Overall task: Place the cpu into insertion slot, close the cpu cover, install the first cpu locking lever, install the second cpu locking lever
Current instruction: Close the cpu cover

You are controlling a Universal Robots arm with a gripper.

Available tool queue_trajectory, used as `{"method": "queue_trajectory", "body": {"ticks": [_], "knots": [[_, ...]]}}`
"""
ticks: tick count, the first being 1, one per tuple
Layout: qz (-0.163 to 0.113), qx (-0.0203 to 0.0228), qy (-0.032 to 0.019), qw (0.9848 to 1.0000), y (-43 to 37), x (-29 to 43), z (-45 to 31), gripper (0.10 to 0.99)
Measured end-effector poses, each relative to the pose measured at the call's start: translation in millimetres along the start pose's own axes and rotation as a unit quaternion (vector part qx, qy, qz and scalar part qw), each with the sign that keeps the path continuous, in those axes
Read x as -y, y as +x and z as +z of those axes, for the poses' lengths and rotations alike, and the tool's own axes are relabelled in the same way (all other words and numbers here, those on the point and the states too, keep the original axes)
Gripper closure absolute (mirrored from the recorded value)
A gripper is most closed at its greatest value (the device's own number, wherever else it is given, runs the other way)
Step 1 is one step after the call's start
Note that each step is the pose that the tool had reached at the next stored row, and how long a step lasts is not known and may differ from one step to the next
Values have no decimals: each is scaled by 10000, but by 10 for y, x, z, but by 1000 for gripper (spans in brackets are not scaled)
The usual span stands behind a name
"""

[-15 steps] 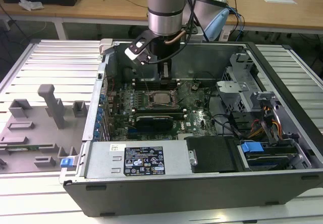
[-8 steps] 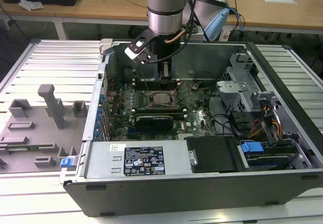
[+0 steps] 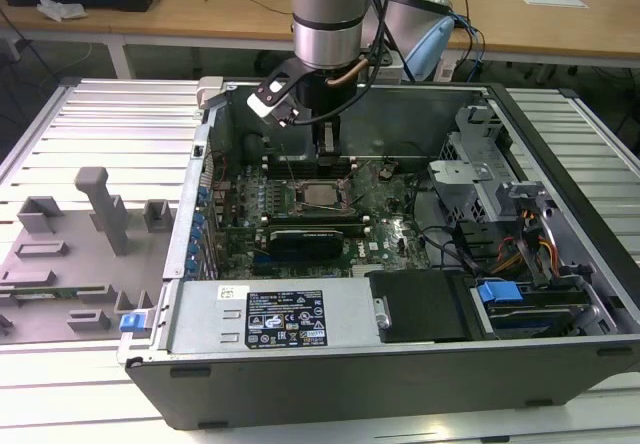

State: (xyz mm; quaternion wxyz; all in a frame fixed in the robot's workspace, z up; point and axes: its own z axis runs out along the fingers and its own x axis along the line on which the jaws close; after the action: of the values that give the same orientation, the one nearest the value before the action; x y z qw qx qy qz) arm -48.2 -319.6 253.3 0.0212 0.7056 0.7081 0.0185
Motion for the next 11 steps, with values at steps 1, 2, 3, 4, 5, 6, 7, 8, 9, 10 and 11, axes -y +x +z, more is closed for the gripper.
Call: {"method": "queue_trajectory", "body": {"ticks": [1, 2, 3, 4, 5, 6, 7, 8, 9, 10, 11], "knots": [[0, 2, 1, 10000, -1, 0, -5, 980], [0, 0, 0, 10000, 0, -1, -21, 980], [0, 0, 0, 10000, 0, -3, -49, 980], [0, 0, 0, 10000, 0, -3, -60, 980], [0, 0, 0, 10000, 0, -4, -68, 980], [0, -1, -1, 10000, 0, -4, -68, 980], [0, -1, -1, 10000, 0, -4, -69, 980], [-1, 0, 0, 10000, 0, -11, -70, 980], [0, 0, 0, 10000, -1, -96, -65, 980], [0, 0, 1, 10000, -1, -194, -59, 980], [0, 0, 2, 10000, -1, -242, -57, 980]]}}
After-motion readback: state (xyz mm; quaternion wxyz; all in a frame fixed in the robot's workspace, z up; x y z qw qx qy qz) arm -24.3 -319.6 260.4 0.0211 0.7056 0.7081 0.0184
